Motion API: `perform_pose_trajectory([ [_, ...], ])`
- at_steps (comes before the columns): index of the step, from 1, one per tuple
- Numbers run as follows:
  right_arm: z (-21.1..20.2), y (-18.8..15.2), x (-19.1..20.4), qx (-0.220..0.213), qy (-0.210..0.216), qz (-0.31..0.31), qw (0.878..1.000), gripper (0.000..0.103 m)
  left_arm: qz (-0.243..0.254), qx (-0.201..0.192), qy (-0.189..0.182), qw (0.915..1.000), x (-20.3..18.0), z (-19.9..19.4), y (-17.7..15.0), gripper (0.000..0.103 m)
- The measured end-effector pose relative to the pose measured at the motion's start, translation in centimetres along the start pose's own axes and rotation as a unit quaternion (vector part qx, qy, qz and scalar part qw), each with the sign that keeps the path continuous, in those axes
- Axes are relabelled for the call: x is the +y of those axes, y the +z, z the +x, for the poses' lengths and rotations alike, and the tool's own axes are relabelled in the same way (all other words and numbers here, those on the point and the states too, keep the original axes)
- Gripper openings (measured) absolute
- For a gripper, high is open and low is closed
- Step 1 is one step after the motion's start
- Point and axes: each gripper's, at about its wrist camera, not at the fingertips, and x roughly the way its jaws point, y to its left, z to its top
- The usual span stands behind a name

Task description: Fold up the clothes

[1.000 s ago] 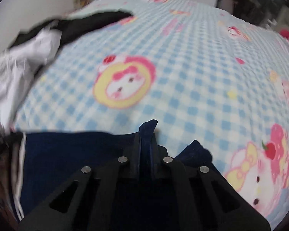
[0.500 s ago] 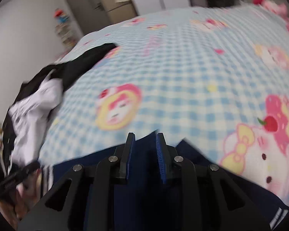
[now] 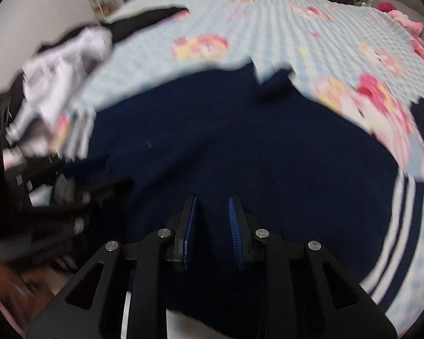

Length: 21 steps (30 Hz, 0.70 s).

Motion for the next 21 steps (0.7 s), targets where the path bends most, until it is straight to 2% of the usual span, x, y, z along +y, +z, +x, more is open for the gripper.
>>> perform_pose_trajectory([
  [2, -0.8, -1.6, -0.6, -0.006, -0.004, 0.006, 1.000, 0.022, -0.026, -0.032, -0.035, 0.9985, 0.5, -2.5, 0.0, 0.049],
  [4, -1.5, -3.3, -1.1, -0.012, -0.008, 0.011, 1.000, 0.023, -0.039, -0.056, -0.043, 0.9967, 0.8, -4.2, -0.5, 0.049],
  [5, -1.9, -4.1, -1.4, -0.016, -0.010, 0.014, 1.000, 0.023, -0.041, -0.054, -0.036, 0.9971, 0.7, -4.4, -0.8, 0.049],
  [8, -2.0, -5.4, -2.3, -0.008, -0.040, 0.019, 0.999, 0.023, -0.046, -0.015, 0.000, 0.9989, 0.5, -3.2, -2.4, 0.049],
  [10, -2.3, -6.0, -2.9, -0.007, -0.042, 0.027, 0.999, 0.023, -0.047, -0.017, 0.022, 0.9985, 0.1, -3.7, -3.1, 0.048],
  [12, -3.2, -6.7, -3.6, -0.014, -0.036, 0.040, 0.998, 0.023, -0.050, -0.049, 0.019, 0.9974, -0.3, -5.5, -3.5, 0.048],
  [14, -4.8, -7.2, -4.2, -0.036, -0.024, 0.055, 0.998, 0.023, -0.044, -0.094, -0.008, 0.9946, -1.2, -7.5, -3.8, 0.049],
  [15, -5.5, -7.6, -4.3, -0.047, -0.023, 0.057, 0.997, 0.023, -0.040, -0.099, -0.019, 0.9941, -1.7, -7.7, -3.9, 0.049],
  [17, -6.4, -8.3, -4.8, -0.056, -0.029, 0.059, 0.996, 0.023, -0.030, -0.087, -0.037, 0.9950, -2.5, -6.9, -4.0, 0.049],
  [21, -6.4, -9.7, -6.4, -0.036, -0.049, 0.068, 0.996, 0.020, -0.031, -0.021, -0.017, 0.9992, -3.1, -3.5, -4.3, 0.048],
])
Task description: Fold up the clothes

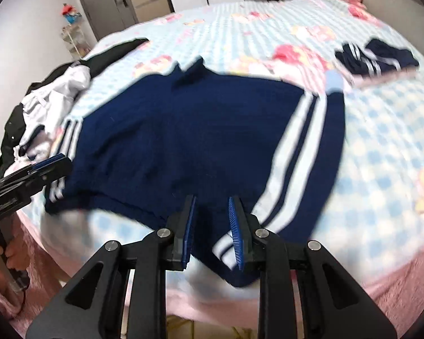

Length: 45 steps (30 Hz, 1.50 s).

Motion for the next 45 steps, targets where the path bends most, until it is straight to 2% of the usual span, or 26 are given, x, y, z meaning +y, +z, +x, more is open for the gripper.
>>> perform_pose_trajectory([
  [2, -0.4, -0.4, -0.4, -0.003, -0.013, 0.001, 1.000, 0.020, -0.010, 0.011, 0.000, 0.9999, 0.3, 0.5, -0.2, 0.048],
  [6, -2.0, -1.0, -1.1, -0.023, -0.022, 0.011, 0.999, 0.023, -0.008, -0.038, -0.050, 0.9980, 0.1, -1.9, -0.1, 0.047],
  [8, -2.7, -0.8, -1.7, -0.033, -0.014, 0.033, 0.999, 0.025, 0.001, -0.055, -0.053, 0.9971, -0.7, -2.4, 0.0, 0.047],
  [11, -2.2, 0.2, -1.6, -0.028, -0.003, 0.047, 0.999, 0.025, 0.010, -0.036, -0.043, 0.9984, -1.4, -0.8, 0.4, 0.047],
  [15, -0.7, -0.1, -1.3, -0.006, -0.028, 0.030, 0.999, 0.025, 0.017, 0.014, -0.009, 0.9997, -1.5, 1.0, 0.4, 0.050],
  [17, -0.6, -0.6, -1.8, 0.005, -0.028, 0.034, 0.999, 0.025, 0.014, 0.012, -0.016, 0.9997, -1.7, 0.3, 0.1, 0.050],
  [21, -2.0, -0.5, -2.7, -0.013, -0.002, 0.042, 0.999, 0.027, 0.029, -0.029, -0.041, 0.9983, -2.8, -1.3, 1.1, 0.049],
  [23, -2.1, 0.3, -2.8, -0.022, -0.004, 0.039, 0.999, 0.027, 0.037, -0.025, -0.046, 0.9979, -4.3, -0.5, 2.5, 0.049],
  [28, -0.3, 1.7, -2.8, -0.007, -0.025, 0.031, 0.999, 0.027, 0.082, -0.005, -0.051, 0.9953, -9.4, 3.2, 4.2, 0.049],
  [30, 0.3, 1.4, -2.8, 0.001, -0.040, 0.013, 0.999, 0.027, 0.102, 0.016, -0.032, 0.9942, -10.9, 4.9, 3.7, 0.050],
  [31, 0.4, 1.1, -3.0, 0.003, -0.047, 0.008, 0.999, 0.027, 0.116, 0.024, -0.010, 0.9929, -11.1, 5.3, 2.8, 0.051],
  [33, 0.0, 0.5, -3.9, -0.002, -0.048, 0.011, 0.999, 0.029, 0.137, 0.021, 0.010, 0.9903, -11.2, 5.2, 1.5, 0.053],
  [36, -1.1, 0.2, -5.4, -0.018, -0.017, 0.044, 0.999, 0.029, 0.144, 0.016, 0.025, 0.9891, -10.3, 3.8, 0.8, 0.059],
  [37, -1.5, 0.1, -5.9, -0.023, -0.006, 0.056, 0.998, 0.029, 0.142, 0.017, 0.032, 0.9892, -9.9, 3.2, 0.9, 0.059],
  [40, -1.4, 0.4, -5.7, -0.029, -0.018, 0.052, 0.998, 0.031, 0.105, 0.025, 0.054, 0.9926, -7.3, 1.4, 1.4, 0.059],
  [43, -1.3, 0.4, -5.6, -0.027, -0.019, 0.053, 0.998, 0.031, 0.033, 0.033, 0.046, 0.9978, -3.5, -0.1, 0.7, 0.059],
  [45, -1.1, 0.4, -5.7, -0.025, -0.019, 0.055, 0.998, 0.031, -0.019, 0.039, 0.037, 0.9984, -0.9, -1.0, -0.1, 0.059],
])
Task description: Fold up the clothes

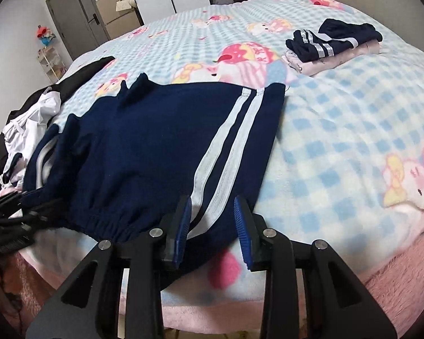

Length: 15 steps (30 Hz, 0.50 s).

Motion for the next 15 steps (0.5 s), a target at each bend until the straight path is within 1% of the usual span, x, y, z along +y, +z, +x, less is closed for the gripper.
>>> perform_pose_trajectory([
  [2, 0.1, 0.0, 0.0, 0.002, 0.000, 0.002, 1.000, 0.031, -0.044, 0.002, -0.014, 0.9989, 2.4, -0.8, -0.9, 0.059],
  [3, 0.2, -0.1, 0.0, 0.003, 0.001, 0.002, 1.000, 0.031, -0.061, -0.002, -0.015, 0.9980, 3.3, -1.4, -1.3, 0.059],
  [5, 0.3, -0.1, 0.1, 0.004, -0.003, 0.000, 1.000, 0.031, -0.093, -0.017, -0.024, 0.9952, 4.8, -2.7, -2.1, 0.066],
  [6, 0.3, -0.1, 0.3, 0.004, -0.006, -0.002, 1.000, 0.032, -0.109, -0.026, -0.025, 0.9934, 5.6, -3.3, -2.5, 0.066],
  [8, 0.4, -0.2, 0.5, 0.005, -0.011, -0.006, 1.000, 0.034, -0.138, -0.045, 0.000, 0.9894, 7.1, -4.5, -3.2, 0.065],
  [10, 0.5, -0.2, 0.7, 0.004, -0.018, -0.009, 1.000, 0.035, -0.151, -0.060, 0.015, 0.9866, 8.1, -5.0, -3.4, 0.065],
  [11, 0.3, -0.2, 0.9, 0.002, -0.021, -0.009, 1.000, 0.035, -0.157, -0.061, 0.014, 0.9856, 8.5, -4.9, -3.5, 0.065],
  [14, -0.8, 0.1, 1.4, -0.021, -0.028, -0.006, 0.999, 0.035, -0.142, -0.042, -0.013, 0.9888, 8.1, -3.2, -3.2, 0.065],
  [15, -1.3, 0.1, 2.0, -0.031, -0.024, -0.016, 0.999, 0.035, -0.143, -0.033, -0.019, 0.9889, 7.9, -2.5, -3.2, 0.065],
])
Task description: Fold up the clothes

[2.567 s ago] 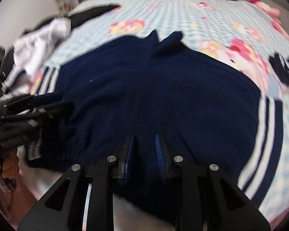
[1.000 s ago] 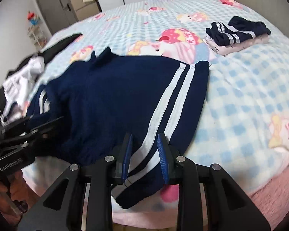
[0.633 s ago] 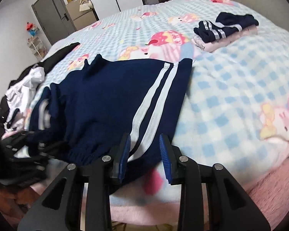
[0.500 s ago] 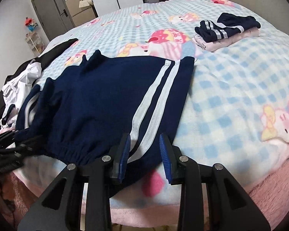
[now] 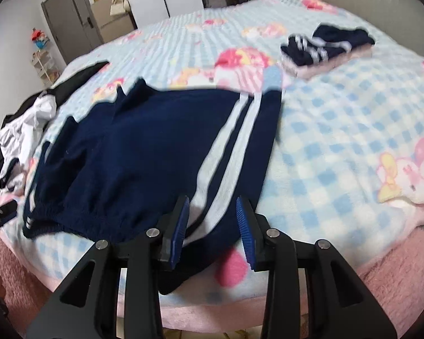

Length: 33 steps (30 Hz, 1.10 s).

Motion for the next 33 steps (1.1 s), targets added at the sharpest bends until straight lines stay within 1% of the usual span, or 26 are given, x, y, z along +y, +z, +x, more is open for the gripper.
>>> perform_pose_trajectory([
  [1, -0.4, 0.1, 0.6, -0.010, 0.007, -0.013, 1.000, 0.036, -0.002, 0.012, -0.005, 0.9999, -0.2, 0.9, -0.2, 0.065],
  [2, -0.9, 0.2, 1.3, -0.020, 0.013, -0.026, 0.999, 0.040, 0.001, 0.023, -0.002, 0.9997, -0.4, 1.8, -0.5, 0.065],
  [3, -0.8, 0.1, 1.9, -0.017, 0.020, -0.039, 0.999, 0.040, 0.011, 0.027, 0.018, 0.9994, -0.6, 2.2, -0.7, 0.065],
  [4, -0.5, -0.1, 2.5, -0.008, 0.026, -0.051, 0.998, 0.040, 0.021, 0.030, 0.037, 0.9986, -0.8, 2.5, -0.9, 0.066],
  [5, 0.4, -0.4, 2.8, 0.010, 0.017, -0.063, 0.998, 0.040, 0.029, 0.031, 0.054, 0.9977, -0.9, 2.6, -0.9, 0.066],
  [7, 2.2, -1.3, 2.9, 0.045, -0.015, -0.079, 0.996, 0.040, 0.031, 0.021, 0.085, 0.9957, -0.7, 1.6, -0.6, 0.066],
  [8, 2.2, -1.2, 2.5, 0.048, -0.016, -0.072, 0.996, 0.040, 0.032, 0.014, 0.103, 0.9941, -0.5, 1.1, -0.5, 0.066],
  [9, 1.9, -0.9, 2.0, 0.047, -0.011, -0.061, 0.997, 0.039, 0.029, 0.009, 0.108, 0.9937, -0.2, 0.5, -0.2, 0.066],
  [11, 1.3, -0.3, 1.0, 0.046, -0.001, -0.037, 0.998, 0.040, 0.017, 0.002, 0.083, 0.9964, 0.8, -0.4, 0.9, 0.064],
  [14, -0.4, 1.8, 1.5, 0.019, 0.015, -0.050, 0.998, 0.040, 0.030, -0.010, 0.076, 0.9966, 1.5, -0.2, 3.8, 0.064],
  [17, 0.1, 4.8, 4.4, 0.009, 0.023, -0.104, 0.994, 0.041, 0.047, -0.019, 0.083, 0.9953, 1.6, 1.9, 7.5, 0.064],
  [20, 0.9, 8.0, 7.6, 0.001, 0.029, -0.162, 0.986, 0.041, 0.036, -0.002, 0.072, 0.9968, 2.1, 4.6, 10.6, 0.064],
  [22, 1.4, 10.1, 9.7, -0.005, 0.034, -0.200, 0.979, 0.041, 0.034, -0.002, 0.073, 0.9967, 2.3, 5.5, 11.3, 0.064],
  [24, 3.6, 12.0, 11.2, 0.013, 0.036, -0.214, 0.976, 0.041, 0.039, -0.009, 0.072, 0.9966, 2.1, 6.1, 11.5, 0.064],
  [26, 5.9, 13.4, 12.3, 0.031, 0.050, -0.214, 0.975, 0.041, 0.041, -0.010, 0.049, 0.9979, 2.4, 6.5, 11.6, 0.064],
  [29, 8.9, 14.0, 14.0, 0.049, 0.069, -0.208, 0.974, 0.041, 0.042, -0.007, 0.005, 0.9991, 2.9, 7.1, 11.9, 0.062],
  [30, 9.9, 14.2, 14.5, 0.055, 0.076, -0.207, 0.974, 0.041, 0.045, -0.004, -0.008, 0.9989, 3.0, 7.3, 12.0, 0.056],
  [31, 10.9, 14.4, 15.1, 0.062, 0.082, -0.205, 0.973, 0.041, 0.051, -0.002, -0.013, 0.9986, 3.0, 7.4, 12.2, 0.048],
  [32, 11.9, 14.6, 15.6, 0.068, 0.088, -0.203, 0.973, 0.041, 0.055, -0.001, -0.006, 0.9985, 3.1, 7.5, 12.4, 0.032],
  [33, 13.2, 14.7, 16.2, 0.076, 0.087, -0.204, 0.972, 0.041, 0.059, -0.001, 0.000, 0.9983, 3.1, 7.5, 12.6, 0.021],
])
